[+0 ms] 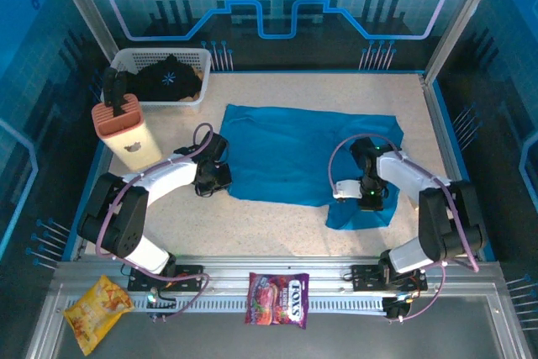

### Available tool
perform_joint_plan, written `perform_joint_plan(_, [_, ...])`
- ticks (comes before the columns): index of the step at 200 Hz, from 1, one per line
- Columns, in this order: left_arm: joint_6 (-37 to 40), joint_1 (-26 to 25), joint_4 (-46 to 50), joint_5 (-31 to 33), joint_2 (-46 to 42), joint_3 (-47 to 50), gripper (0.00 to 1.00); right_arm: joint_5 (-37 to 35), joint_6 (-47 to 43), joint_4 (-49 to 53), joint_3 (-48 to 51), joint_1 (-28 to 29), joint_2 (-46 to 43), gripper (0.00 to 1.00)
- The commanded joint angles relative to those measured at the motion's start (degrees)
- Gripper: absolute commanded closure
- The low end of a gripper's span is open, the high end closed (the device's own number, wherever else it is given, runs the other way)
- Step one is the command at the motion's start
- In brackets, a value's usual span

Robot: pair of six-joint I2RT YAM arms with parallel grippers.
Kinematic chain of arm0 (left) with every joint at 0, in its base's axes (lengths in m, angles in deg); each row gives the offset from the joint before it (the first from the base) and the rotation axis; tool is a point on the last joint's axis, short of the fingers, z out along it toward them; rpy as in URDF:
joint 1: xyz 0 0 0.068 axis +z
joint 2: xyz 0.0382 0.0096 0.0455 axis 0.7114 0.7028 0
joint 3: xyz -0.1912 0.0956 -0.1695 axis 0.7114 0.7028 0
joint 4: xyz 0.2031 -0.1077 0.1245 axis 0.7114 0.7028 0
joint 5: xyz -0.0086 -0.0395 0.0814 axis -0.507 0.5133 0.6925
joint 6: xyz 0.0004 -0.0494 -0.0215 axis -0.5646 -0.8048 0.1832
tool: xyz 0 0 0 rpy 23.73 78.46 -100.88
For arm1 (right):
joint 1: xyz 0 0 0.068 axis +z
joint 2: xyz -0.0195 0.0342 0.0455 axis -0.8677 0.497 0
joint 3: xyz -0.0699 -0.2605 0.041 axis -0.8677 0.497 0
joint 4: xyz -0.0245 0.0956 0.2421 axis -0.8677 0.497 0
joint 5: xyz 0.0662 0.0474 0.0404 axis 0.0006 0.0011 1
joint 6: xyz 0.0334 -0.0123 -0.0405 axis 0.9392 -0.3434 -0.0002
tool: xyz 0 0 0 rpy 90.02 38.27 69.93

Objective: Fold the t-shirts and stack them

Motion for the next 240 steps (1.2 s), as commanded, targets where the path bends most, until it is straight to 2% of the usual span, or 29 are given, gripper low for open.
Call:
perform_joint_plan(1, [0.45,0.38,0.05,-1.0,-1.39,0.34,1.0,-0.89,0.7,3.74,-1.41,0.16,-6.02,1.0])
perform_joint_plan(40, [1.27,0.4,1.45,-0.38,-1.42,-2.14,1.0,-3.47,1.32,2.52,-1.41,-2.51,-16.27,1.0])
perform_joint_plan(73, [1.65,1.03,2.6,0.13,-1.64,-5.76,1.0,-4.64,3.24,-3.25,-2.69,-5.81,-20.06,1.0])
perform_joint_plan(163, [3.13,6.83,4.95,2.19,4.84,-18.83,1.0,-8.51,8.21,-15.06,-10.05,-12.97,-13.06,1.0])
perform_joint_plan(240, [4.69,9.13,6.09,3.14,18.78,-30.45,1.0,-12.12,7.66,-27.75,-10.53,-14.4,-6.3,1.0])
